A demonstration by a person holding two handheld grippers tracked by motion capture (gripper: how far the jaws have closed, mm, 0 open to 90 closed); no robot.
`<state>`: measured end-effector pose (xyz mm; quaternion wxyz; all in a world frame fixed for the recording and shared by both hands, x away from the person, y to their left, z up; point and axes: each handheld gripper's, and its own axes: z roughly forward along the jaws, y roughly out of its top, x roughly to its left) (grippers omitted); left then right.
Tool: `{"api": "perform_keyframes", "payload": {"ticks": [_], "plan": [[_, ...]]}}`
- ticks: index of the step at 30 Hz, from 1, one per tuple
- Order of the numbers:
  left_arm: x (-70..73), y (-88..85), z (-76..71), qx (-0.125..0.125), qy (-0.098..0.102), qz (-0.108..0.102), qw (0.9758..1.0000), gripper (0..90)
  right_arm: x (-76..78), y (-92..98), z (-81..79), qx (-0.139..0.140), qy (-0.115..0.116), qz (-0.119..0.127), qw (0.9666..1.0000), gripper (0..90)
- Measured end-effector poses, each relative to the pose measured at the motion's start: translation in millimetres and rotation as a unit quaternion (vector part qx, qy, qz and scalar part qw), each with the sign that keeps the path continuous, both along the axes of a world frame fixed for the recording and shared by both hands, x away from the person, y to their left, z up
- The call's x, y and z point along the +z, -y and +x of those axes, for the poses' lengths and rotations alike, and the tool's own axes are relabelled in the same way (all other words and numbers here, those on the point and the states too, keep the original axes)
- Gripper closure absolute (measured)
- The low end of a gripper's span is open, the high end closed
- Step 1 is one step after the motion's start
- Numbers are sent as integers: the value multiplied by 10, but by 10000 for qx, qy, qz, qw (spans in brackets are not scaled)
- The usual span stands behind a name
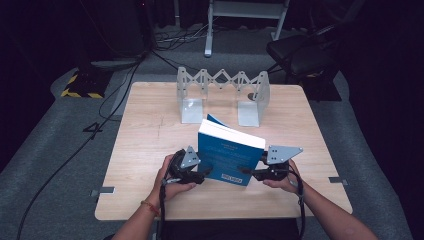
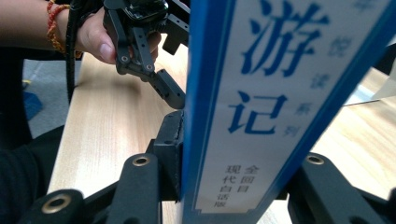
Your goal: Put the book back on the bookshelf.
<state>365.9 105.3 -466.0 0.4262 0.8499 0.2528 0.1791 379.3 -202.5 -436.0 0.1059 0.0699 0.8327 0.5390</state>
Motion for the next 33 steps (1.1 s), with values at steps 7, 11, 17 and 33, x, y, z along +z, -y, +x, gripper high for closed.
{"api": "perform_keyframes", "payload": {"ticks": [7, 11, 17, 33], "plan": [[6, 220, 116, 2, 97, 87, 9999, 329, 35, 126, -9, -280, 110, -136, 9995, 601], [-4, 384, 229, -1, 162, 112, 9998, 329, 30, 261, 21, -449, 192, -113, 9987, 603], [1, 578, 409, -38, 189, 87, 9998, 329, 20, 444, 104, -688, 227, -60, 9974, 596], [-14, 570, 446, 46, 136, -94, 9999, 361, 30, 395, 139, -972, 184, 198, 9949, 593]]}}
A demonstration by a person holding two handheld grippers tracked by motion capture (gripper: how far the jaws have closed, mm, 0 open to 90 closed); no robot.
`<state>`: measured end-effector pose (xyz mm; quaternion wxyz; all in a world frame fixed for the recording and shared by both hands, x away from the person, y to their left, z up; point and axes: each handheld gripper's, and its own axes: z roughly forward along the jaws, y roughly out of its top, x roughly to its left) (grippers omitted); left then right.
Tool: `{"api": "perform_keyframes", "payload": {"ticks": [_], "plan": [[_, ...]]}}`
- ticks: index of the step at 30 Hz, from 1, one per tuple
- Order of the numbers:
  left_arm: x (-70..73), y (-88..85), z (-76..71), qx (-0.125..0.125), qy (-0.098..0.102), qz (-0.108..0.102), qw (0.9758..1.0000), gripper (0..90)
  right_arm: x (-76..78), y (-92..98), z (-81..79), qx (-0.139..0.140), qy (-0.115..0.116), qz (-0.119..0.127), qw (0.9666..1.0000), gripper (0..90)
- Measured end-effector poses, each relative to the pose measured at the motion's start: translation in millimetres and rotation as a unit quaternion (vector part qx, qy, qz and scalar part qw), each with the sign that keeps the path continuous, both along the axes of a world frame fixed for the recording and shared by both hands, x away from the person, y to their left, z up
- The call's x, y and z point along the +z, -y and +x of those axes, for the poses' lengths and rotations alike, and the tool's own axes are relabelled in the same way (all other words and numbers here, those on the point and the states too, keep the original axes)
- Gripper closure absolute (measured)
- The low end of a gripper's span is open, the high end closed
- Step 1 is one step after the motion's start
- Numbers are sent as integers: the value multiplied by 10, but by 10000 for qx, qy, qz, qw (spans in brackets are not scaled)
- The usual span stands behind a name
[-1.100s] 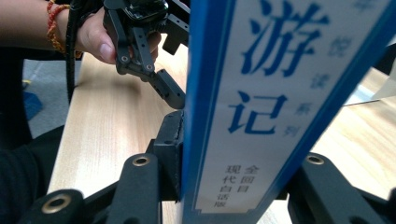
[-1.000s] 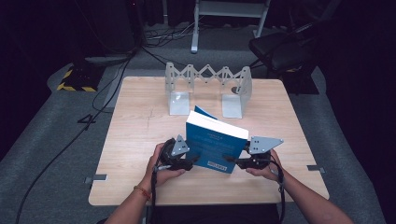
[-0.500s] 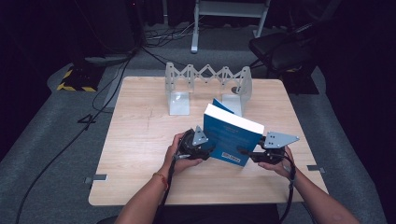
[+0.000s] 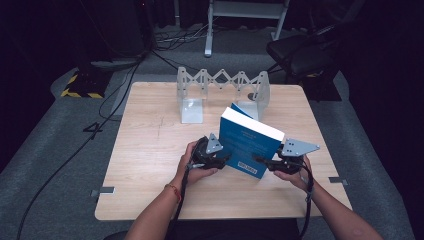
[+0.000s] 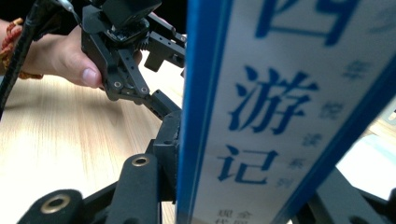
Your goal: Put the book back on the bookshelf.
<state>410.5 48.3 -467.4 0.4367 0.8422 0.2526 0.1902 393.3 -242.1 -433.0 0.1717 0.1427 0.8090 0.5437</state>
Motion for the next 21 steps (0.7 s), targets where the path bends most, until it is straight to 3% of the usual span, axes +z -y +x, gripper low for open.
{"api": "perform_keyframes", "payload": {"ticks": [6, 7, 9, 10, 11, 12, 13, 14, 15, 16, 18, 21], "plan": [[-18, 13, 2, 11, -67, 178, 9998, 333, 9, -12, 12, -129, -65, 25, 9999, 605], [-31, -39, -12, 21, -215, 363, 9991, 313, 9, -10, 21, -137, -80, 39, 9999, 605], [-47, -86, -25, 44, -306, 402, 9987, 294, 14, -12, 24, -168, -87, 19, 9998, 605], [-85, -220, -51, 78, -469, 504, 9976, 279, 18, -33, 22, -278, -91, 20, 9996, 605], [-85, -220, -51, 78, -469, 504, 9976, 256, 18, -33, 22, -278, -91, 20, 9996, 605], [-115, -371, -88, 220, -637, 694, 9953, 215, 16, -45, 24, -332, -103, 55, 9994, 606], [-118, -449, -115, 346, -660, 769, 9942, 207, 19, -47, 26, -329, -101, 44, 9994, 607], [-118, -449, -115, 346, -660, 769, 9942, 205, 18, -47, 27, -322, -103, 52, 9994, 608], [-111, -607, -173, 514, -732, 852, 9923, 192, 13, -45, 24, -342, -119, 85, 9993, 608], [-111, -607, -173, 514, -732, 852, 9923, 177, 13, -45, 24, -342, -119, 85, 9993, 608], [-133, -829, -283, 640, -821, 779, 9915, 171, 11, -44, 25, -351, -117, 100, 9993, 608], [-221, -986, -378, 798, -959, 905, 9880, 171, 20, -51, 31, -382, -123, 91, 9992, 610]]}}
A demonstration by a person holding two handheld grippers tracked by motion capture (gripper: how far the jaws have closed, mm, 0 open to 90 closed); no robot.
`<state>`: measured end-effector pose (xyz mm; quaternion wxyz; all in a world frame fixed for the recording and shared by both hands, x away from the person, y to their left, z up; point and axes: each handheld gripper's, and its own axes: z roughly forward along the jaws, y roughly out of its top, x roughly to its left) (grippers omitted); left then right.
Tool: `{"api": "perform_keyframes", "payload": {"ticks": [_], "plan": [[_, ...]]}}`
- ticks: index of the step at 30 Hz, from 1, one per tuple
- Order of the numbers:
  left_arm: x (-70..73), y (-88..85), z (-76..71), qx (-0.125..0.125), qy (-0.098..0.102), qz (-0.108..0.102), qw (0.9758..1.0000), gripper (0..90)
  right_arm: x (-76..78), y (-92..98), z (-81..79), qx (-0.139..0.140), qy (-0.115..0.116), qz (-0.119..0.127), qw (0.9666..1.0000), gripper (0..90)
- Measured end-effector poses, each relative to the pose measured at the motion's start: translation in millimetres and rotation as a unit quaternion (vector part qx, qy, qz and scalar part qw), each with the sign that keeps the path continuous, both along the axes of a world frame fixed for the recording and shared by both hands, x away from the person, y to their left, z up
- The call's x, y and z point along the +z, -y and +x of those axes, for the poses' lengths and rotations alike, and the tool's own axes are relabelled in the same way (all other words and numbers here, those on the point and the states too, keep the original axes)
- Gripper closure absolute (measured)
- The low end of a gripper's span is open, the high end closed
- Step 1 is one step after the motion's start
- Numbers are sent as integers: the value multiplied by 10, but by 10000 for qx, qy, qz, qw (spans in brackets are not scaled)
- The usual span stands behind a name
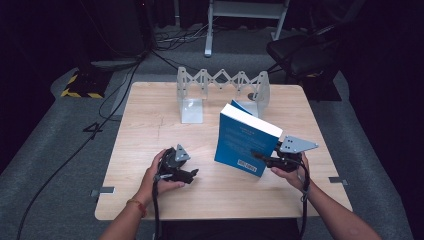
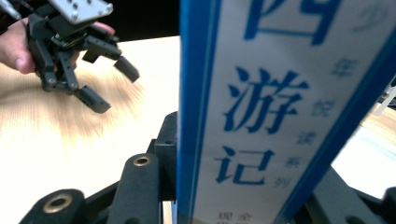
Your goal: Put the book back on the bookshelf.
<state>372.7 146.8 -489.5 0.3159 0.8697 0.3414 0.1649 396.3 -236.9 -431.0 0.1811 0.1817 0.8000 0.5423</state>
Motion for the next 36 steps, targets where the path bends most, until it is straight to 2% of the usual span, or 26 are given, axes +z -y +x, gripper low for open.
{"api": "perform_keyframes", "payload": {"ticks": [1, 2, 3, 5, 7, 8, 9, 10, 11, 12, 15, 23, 29, 31, 36], "plan": [[0, 0, 0, 0, 0, 0, 10000, 172, 0, 0, 0, 0, 0, 0, 10000, 610], [-56, -83, -59, 49, -62, 116, 9999, 172, 4, -5, 14, 1, -17, 31, 10000, 613], [-56, -83, -59, 49, -62, 116, 9999, 165, 4, -5, 14, 1, -17, 31, 10000, 613], [-72, -176, -88, 70, -147, -11, 9999, 167, 18, -8, 32, 25, -48, 24, 10000, 615], [-70, -222, -96, 179, -119, 15, 9998, 167, 31, -16, 49, 44, -65, 48, 10000, 616], [-74, -258, -89, 180, -235, -49, 9996, 167, 42, -23, 60, 64, -70, 39, 9999, 616], [-99, -286, -74, 159, -392, -262, 9988, 156, 68, -42, 76, 79, -67, 7, 9999, 618], [-114, -299, -76, 144, -354, -336, 9987, 152, 76, -48, 79, 83, -52, 1, 10000, 618], [-144, -320, -88, 57, -231, -439, 9988, 151, 84, -56, 83, 87, -56, -2, 9999, 618], [-147, -321, -88, 47, -225, -450, 9987, 151, 90, -65, 88, 79, -50, -1, 10000, 619], [-146, -306, -99, 129, -196, -421, 9988, 150, 104, -75, 117, 66, -57, -37, 10000, 619], [-145, -304, -98, 133, -196, -418, 9988, 148, 165, -100, 187, 147, -50, -80, 9998, 622], [-145, -303, -97, 133, -201, -419, 9988, 147, 228, -172, 292, 42, -72, 8, 10000, 622], [-146, -304, -91, 122, -207, -420, 9988, 143, 271, -216, 325, -16, -124, -30, 9999, 622], [-146, -306, -88, 131, -177, -400, 9990, 137, 357, -282, 368, -99, -16, -113, 9999, 622]]}}
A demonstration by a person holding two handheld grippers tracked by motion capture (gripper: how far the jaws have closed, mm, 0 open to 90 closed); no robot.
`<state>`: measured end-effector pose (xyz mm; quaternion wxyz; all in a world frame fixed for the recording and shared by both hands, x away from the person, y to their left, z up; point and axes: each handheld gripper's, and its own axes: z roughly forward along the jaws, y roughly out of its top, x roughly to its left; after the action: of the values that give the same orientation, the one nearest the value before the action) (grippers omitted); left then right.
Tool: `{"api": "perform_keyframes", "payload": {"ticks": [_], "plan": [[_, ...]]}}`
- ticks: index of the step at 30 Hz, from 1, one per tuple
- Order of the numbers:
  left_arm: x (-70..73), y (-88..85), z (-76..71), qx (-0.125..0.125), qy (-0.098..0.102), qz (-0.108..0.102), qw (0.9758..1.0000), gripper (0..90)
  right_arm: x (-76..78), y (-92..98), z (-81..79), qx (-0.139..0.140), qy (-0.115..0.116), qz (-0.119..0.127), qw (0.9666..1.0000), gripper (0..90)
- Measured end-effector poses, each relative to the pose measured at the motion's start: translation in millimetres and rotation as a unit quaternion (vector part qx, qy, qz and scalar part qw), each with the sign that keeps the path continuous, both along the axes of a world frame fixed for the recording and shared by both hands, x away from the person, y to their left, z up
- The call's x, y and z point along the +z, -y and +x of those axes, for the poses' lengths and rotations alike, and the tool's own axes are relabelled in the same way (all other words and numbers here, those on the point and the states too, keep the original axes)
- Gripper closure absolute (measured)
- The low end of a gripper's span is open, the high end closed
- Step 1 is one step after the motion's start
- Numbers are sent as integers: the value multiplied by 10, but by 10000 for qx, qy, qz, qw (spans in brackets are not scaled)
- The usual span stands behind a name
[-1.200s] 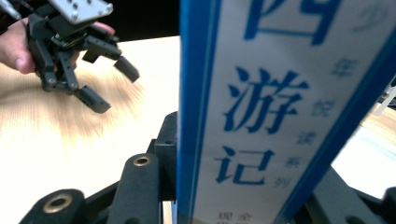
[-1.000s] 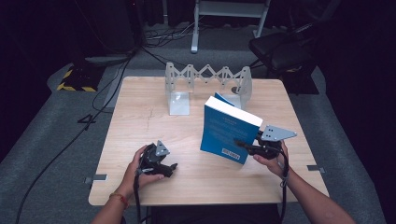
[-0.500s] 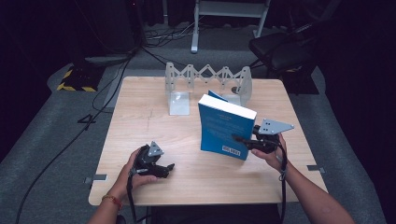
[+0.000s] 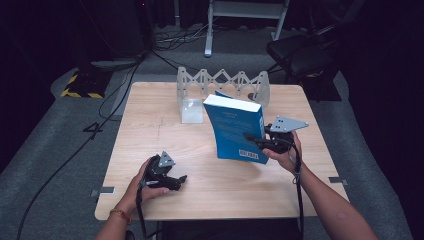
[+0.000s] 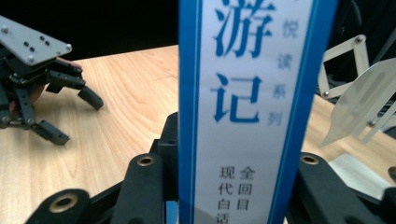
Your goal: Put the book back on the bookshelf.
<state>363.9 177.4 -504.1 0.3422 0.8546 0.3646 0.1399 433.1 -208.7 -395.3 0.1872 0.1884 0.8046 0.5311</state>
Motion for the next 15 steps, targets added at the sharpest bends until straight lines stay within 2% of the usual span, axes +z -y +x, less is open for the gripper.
{"api": "perform_keyframes", "payload": {"ticks": [4, 7, 15], "plan": [[2, -2, -5, 13, -26, 0, 10000, 137, 54, -7, 51, -48, -17, 45, 10000, 622], [3, -3, -5, 13, -23, 3, 10000, 137, 84, -23, 75, -94, 81, -32, 9999, 623], [0, -5, -1, -23, -45, -28, 10000, 136, 172, -41, 153, -231, 163, -227, 9993, 624]]}}
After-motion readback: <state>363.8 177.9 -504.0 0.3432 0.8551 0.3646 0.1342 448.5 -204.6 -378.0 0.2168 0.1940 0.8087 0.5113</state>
